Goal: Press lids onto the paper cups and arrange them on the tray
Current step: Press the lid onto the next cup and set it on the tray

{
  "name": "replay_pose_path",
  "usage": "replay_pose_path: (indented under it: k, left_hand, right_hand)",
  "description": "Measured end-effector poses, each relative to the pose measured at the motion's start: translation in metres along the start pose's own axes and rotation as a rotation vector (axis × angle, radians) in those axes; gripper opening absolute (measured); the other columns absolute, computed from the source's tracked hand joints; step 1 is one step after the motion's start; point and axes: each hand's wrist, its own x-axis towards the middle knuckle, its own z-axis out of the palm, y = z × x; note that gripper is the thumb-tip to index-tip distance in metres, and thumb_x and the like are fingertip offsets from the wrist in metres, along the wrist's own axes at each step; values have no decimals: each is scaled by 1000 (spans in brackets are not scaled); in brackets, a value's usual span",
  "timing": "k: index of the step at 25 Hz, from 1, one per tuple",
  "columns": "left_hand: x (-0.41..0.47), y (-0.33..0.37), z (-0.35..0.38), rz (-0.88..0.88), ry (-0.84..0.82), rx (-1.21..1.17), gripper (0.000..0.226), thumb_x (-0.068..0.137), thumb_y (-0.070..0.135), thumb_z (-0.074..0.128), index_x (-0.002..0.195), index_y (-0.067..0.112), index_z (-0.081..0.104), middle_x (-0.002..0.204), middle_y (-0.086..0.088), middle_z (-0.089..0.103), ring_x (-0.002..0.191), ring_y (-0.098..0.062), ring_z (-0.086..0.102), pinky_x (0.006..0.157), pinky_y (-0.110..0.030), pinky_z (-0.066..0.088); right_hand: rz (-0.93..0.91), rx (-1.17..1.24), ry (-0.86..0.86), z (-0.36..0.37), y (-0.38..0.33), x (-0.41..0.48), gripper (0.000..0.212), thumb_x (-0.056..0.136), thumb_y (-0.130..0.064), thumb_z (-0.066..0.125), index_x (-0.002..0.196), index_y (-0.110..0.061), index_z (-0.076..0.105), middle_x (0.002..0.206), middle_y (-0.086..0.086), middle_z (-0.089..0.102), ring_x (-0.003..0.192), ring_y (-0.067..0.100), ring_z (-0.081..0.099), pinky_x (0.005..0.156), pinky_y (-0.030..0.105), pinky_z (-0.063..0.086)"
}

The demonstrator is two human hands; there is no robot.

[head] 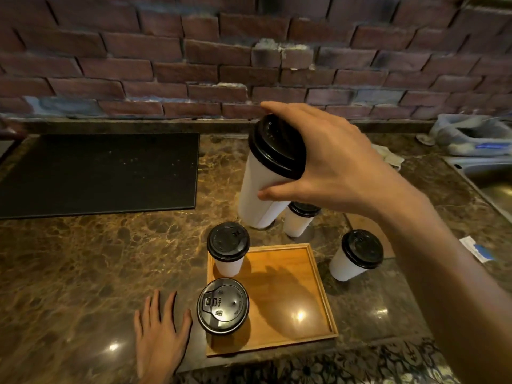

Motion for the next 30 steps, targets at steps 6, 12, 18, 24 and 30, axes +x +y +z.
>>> replay_pose_path:
  k: [6,12,18,24,30]
  left_hand:
    - [6,-1,-1,-25,-95,1,59,94,50,41,147,27,28,158,-6,16,146,-23,8,117,-40,1]
    - [39,9,-73,-149,-535,-491,40,96,24,54,134,12,49,143,-16,43,129,-31,41,111,-44,30]
    - [20,88,-213,334,-418,-992,69,65,74,62,127,44,51,134,16,53,125,-10,50,97,-28,41]
    - [-45,162,-224,882,-484,-1027,108,52,41,89,141,29,29,129,21,53,120,-1,51,86,-14,47]
    - [-54,175,-200,770,-300,-1156,83,56,27,88,126,14,45,106,19,63,101,-5,63,76,-17,53]
  right_hand:
    - [44,121,49,-15,-5,-70,96,60,-64,76,141,-35,34,134,-15,53,121,16,54,91,48,51]
    - [7,124,27,-28,-9,-97,94,61,-65,73,142,-37,35,135,-20,51,122,11,51,92,46,50]
    - [-62,196,-63,-43,-16,-97,91,57,-64,70,139,-37,40,129,-23,53,118,6,54,91,41,52]
    - [-136,236,-101,-50,-26,-95,90,59,-62,76,138,-35,41,123,-23,55,112,3,55,89,38,52]
    - [-150,227,-124,-49,-28,-93,90,61,-61,76,139,-34,41,126,-21,55,116,3,54,92,35,51]
